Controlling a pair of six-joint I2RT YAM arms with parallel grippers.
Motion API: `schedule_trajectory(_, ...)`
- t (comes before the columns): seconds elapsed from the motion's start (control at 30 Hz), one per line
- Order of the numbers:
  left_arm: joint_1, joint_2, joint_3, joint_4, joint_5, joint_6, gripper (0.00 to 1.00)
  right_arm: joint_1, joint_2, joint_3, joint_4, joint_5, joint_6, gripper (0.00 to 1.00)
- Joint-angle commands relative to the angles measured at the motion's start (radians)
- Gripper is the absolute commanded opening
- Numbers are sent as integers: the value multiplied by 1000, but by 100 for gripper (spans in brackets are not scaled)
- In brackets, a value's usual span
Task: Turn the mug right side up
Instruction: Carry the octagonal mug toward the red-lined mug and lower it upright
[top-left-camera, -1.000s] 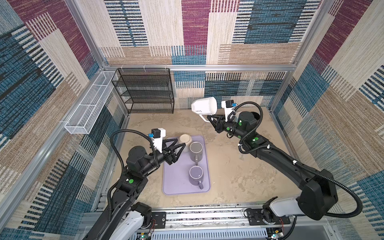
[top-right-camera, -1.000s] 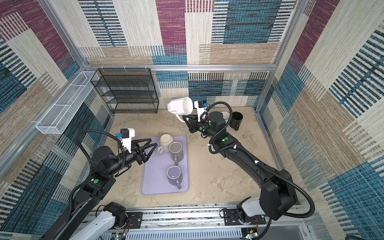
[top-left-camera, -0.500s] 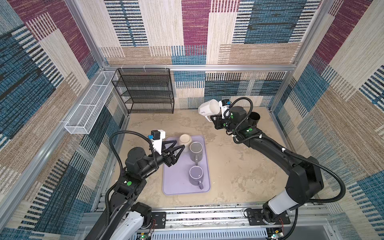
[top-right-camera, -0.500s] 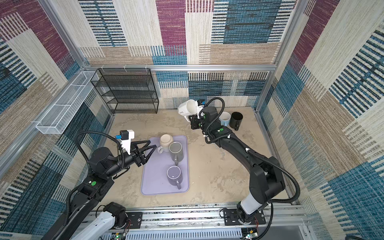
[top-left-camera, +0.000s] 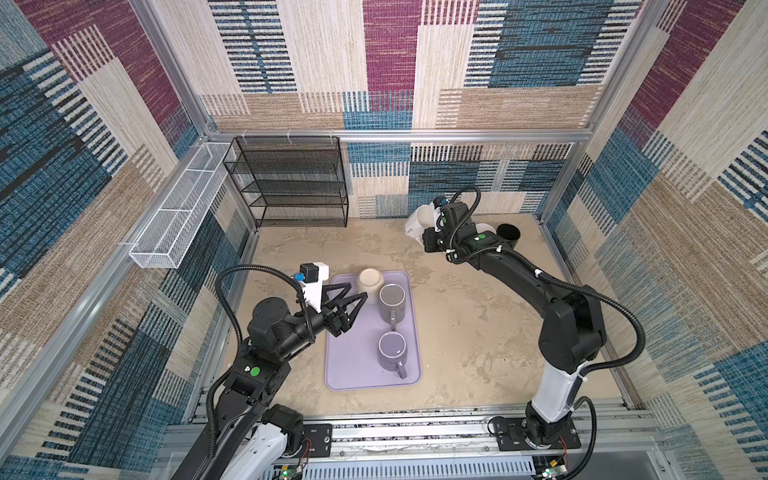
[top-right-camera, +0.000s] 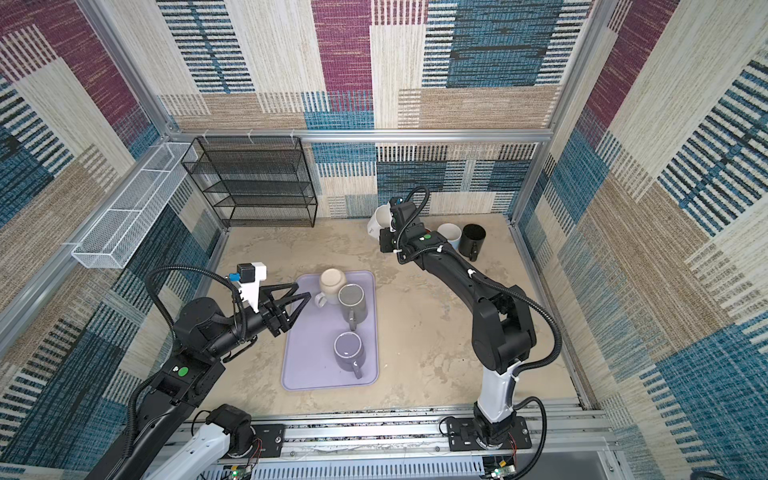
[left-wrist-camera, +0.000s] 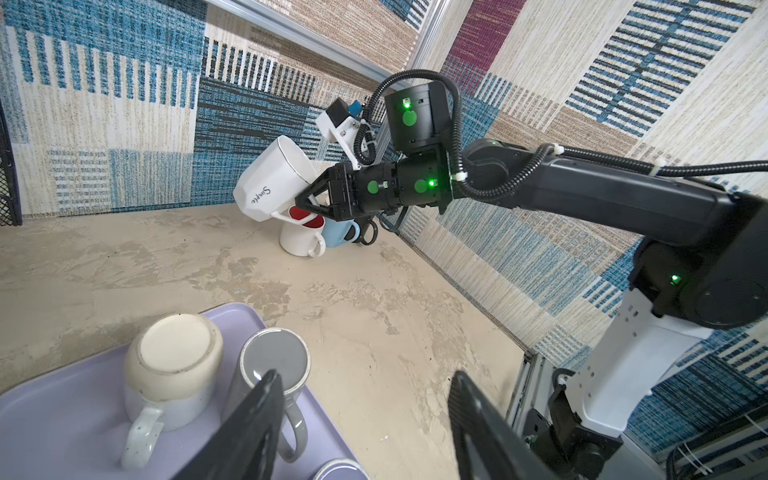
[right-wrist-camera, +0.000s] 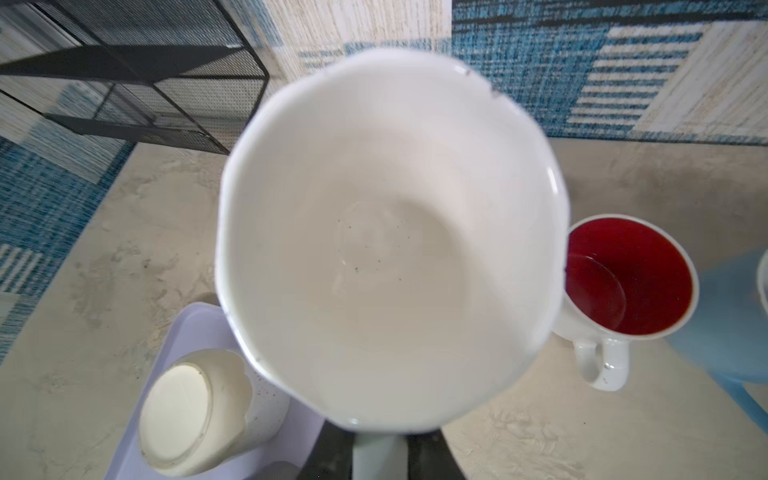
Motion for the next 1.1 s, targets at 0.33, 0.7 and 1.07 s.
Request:
schedule_trajectory(0.33, 1, -13, 1, -7, -5, 22, 63, -1, 195, 238, -206, 175, -21, 0)
schedule_trajectory(0.7, 2, -19, 3, -23, -10, 29, 63, -6, 366, 464, -378, 256, -28, 0)
schedule_trajectory(1.07, 2, -14, 1, -18, -8, 29, 63, -6, 458, 590, -459, 292, -53, 0)
